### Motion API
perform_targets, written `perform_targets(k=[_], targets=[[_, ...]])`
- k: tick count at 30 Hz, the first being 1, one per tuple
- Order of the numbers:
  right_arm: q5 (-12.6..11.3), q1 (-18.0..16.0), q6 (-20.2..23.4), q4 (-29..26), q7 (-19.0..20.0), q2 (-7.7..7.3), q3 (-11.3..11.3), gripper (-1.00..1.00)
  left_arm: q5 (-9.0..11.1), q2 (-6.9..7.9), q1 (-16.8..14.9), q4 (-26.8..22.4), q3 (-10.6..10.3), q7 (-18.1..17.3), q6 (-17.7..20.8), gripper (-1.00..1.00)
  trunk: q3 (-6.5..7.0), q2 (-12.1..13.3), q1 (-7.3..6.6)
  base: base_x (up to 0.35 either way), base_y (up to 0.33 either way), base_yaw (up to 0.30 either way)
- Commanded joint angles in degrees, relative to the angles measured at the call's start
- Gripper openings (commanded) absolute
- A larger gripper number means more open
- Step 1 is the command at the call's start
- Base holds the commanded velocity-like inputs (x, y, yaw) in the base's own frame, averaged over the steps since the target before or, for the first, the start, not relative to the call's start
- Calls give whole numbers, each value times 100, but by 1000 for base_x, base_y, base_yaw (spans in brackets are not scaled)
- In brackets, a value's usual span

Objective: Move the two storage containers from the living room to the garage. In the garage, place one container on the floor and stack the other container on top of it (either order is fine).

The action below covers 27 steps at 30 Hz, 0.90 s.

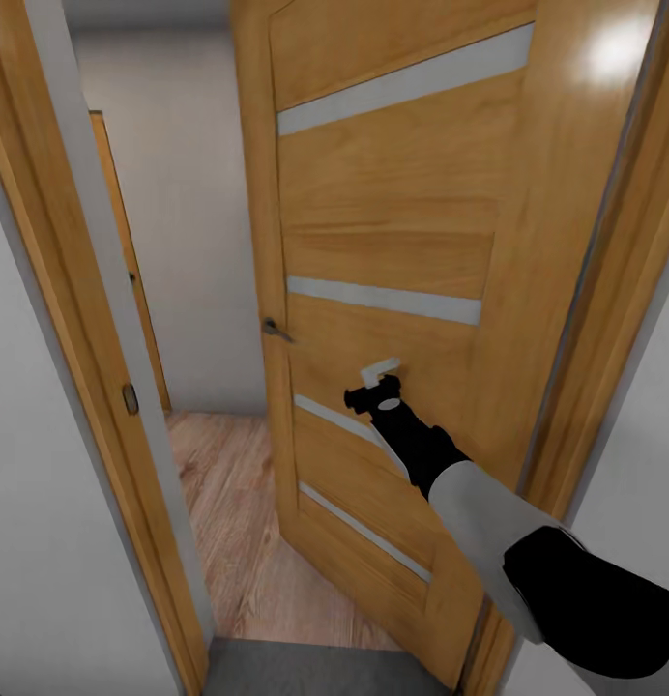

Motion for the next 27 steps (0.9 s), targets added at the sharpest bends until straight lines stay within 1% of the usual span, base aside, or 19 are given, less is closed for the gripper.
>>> perform_targets(k=[1,4,12,17,27], targets=[[-13,-7,34,-1,-59,0,28,100,35,-2,5,-12,33,1,-4,100,-5,-3,0,0,0,0],[-7,-8,38,1,-81,0,26,100,36,-2,5,-11,33,1,-4,100,-5,-3,0,30,0,0],[27,-8,59,2,-108,0,30,100,37,-4,5,-10,33,1,-4,100,-5,-3,0,124,0,0],[46,-8,55,2,-198,0,26,100,38,14,5,-10,33,-5,2,100,-5,-3,0,77,0,0],[57,-8,56,2,-266,0,28,100,38,17,5,-10,33,-8,2,100,-5,-3,0,288,0,0]])
